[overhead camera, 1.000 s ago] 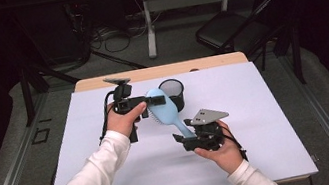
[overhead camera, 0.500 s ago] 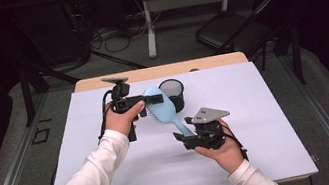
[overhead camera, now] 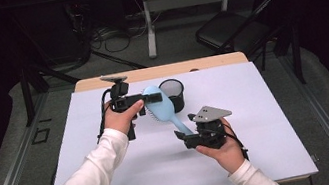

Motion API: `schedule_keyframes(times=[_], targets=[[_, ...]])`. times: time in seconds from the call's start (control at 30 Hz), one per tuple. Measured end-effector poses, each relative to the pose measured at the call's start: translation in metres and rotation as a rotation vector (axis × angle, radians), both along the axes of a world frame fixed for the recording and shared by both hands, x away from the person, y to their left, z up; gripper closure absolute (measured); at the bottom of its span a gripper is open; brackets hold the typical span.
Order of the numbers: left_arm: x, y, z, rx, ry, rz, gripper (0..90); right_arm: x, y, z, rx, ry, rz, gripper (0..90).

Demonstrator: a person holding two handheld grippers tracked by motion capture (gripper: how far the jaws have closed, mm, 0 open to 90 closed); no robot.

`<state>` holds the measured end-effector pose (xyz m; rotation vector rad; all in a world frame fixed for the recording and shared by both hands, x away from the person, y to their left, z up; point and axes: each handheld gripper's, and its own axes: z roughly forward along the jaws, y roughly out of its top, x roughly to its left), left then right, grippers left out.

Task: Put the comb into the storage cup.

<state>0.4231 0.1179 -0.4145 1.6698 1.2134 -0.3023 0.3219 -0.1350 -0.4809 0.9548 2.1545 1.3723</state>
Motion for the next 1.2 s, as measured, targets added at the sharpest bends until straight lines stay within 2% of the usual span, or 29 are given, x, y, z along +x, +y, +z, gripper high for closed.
schedule_keyframes(times=[0.27, 0.43, 0.63, 0.97, 1.2], targets=[[0.001, 0.002, 0.001, 0.007, -0.010, 0.011, 50.1, 0.000, 0.000, 0.000, -0.015, -0.004, 0.003, 21.9], [0.002, 0.002, 0.003, 0.017, -0.016, 0.016, 50.1, 0.000, 0.001, 0.000, -0.025, -0.005, -0.011, 15.2], [0.003, 0.002, 0.005, 0.021, -0.021, 0.020, 50.1, 0.001, 0.002, 0.001, -0.037, -0.011, -0.031, 13.2], [0.005, 0.001, 0.010, 0.022, -0.026, 0.024, 50.0, 0.001, 0.003, 0.000, -0.049, 0.000, -0.035, 0.6], [0.006, 0.000, 0.011, 0.041, -0.036, 0.016, 50.0, 0.001, 0.003, 0.000, -0.049, 0.007, -0.030, 0.0]])
